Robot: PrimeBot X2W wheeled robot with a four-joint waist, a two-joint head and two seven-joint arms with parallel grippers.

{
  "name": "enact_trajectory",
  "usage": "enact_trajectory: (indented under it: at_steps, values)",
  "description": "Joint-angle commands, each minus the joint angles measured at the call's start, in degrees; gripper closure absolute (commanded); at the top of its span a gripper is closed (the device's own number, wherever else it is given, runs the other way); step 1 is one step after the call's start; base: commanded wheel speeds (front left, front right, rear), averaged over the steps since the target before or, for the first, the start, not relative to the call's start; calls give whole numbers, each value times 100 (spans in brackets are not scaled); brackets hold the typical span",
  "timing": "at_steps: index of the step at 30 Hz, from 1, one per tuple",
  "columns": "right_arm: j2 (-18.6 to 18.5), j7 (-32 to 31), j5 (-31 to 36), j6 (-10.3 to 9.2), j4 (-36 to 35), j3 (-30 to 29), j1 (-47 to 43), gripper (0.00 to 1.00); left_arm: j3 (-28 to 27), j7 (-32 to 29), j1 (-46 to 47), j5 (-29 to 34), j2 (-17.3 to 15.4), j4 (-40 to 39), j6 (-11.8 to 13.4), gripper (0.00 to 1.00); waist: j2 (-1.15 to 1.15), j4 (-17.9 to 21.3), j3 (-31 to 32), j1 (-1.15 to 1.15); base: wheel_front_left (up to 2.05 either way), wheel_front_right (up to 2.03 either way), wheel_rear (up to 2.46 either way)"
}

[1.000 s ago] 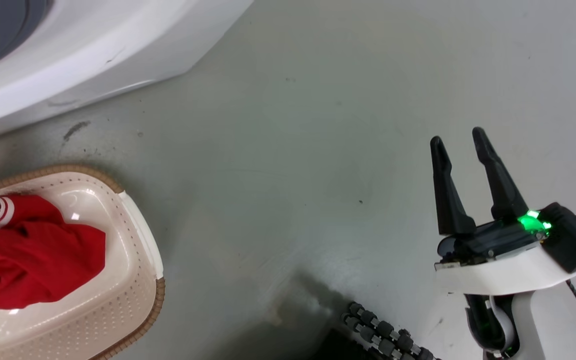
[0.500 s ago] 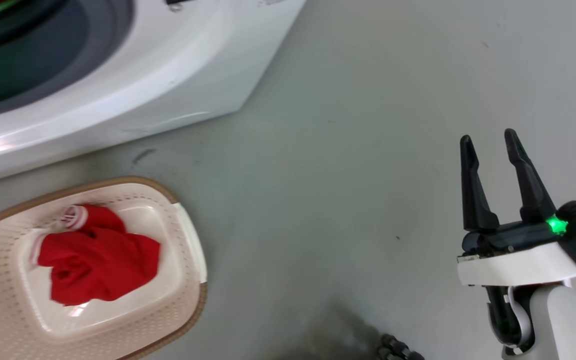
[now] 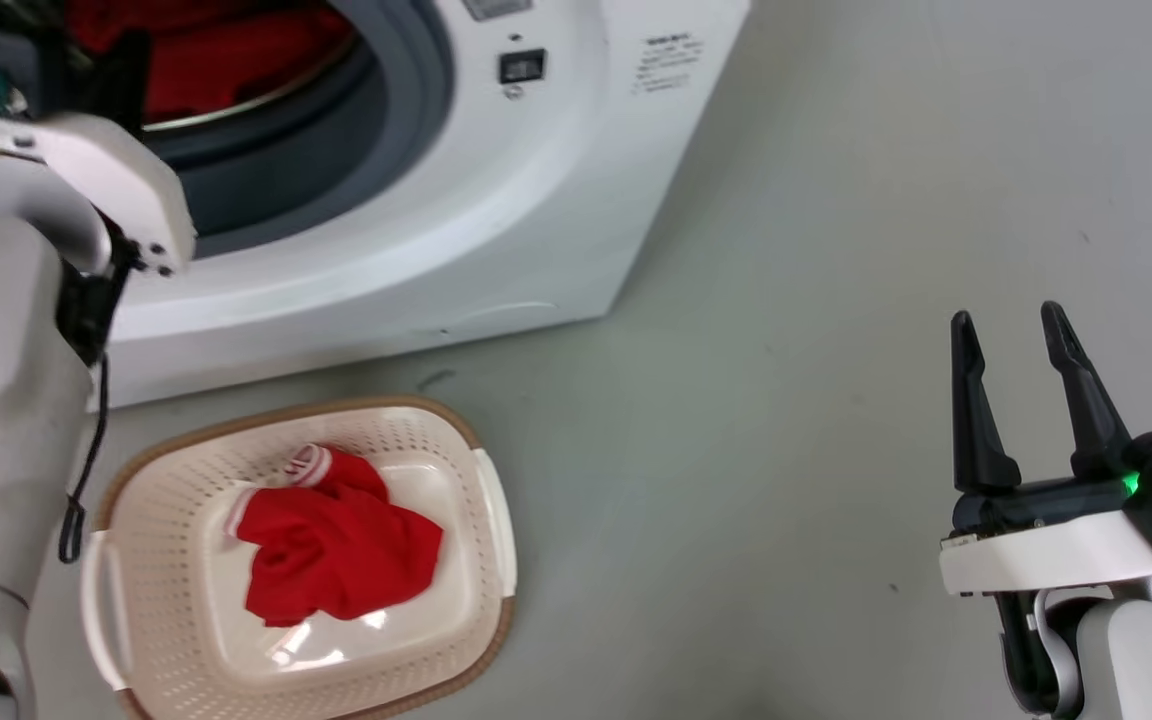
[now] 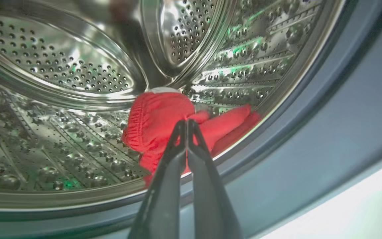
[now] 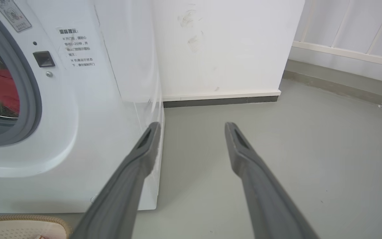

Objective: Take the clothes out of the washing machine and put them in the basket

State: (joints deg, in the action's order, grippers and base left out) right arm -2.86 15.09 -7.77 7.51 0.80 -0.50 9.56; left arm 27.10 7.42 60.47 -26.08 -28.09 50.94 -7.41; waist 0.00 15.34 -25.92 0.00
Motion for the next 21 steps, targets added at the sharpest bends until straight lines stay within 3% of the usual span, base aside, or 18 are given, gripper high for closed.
enact_trajectory:
  at_steps: [1, 11, 21]
  values:
    - [-2, 11, 50, -4, 22, -14, -67, 0, -2, 158, -112, -18, 15, -91, 4, 100, 0, -254, 278, 0, 0, 0, 0]
    - [-3, 11, 188, -4, 129, -112, -278, 0, -110, 752, -1066, -23, 124, -1231, 319, 100, 0, -578, 800, 0, 0, 0, 0]
    - [-3, 11, 223, -4, 221, -153, -414, 0, -580, 784, -2404, 336, 16, -3497, 898, 100, 0, -775, 1259, 0, 0, 0, 0]
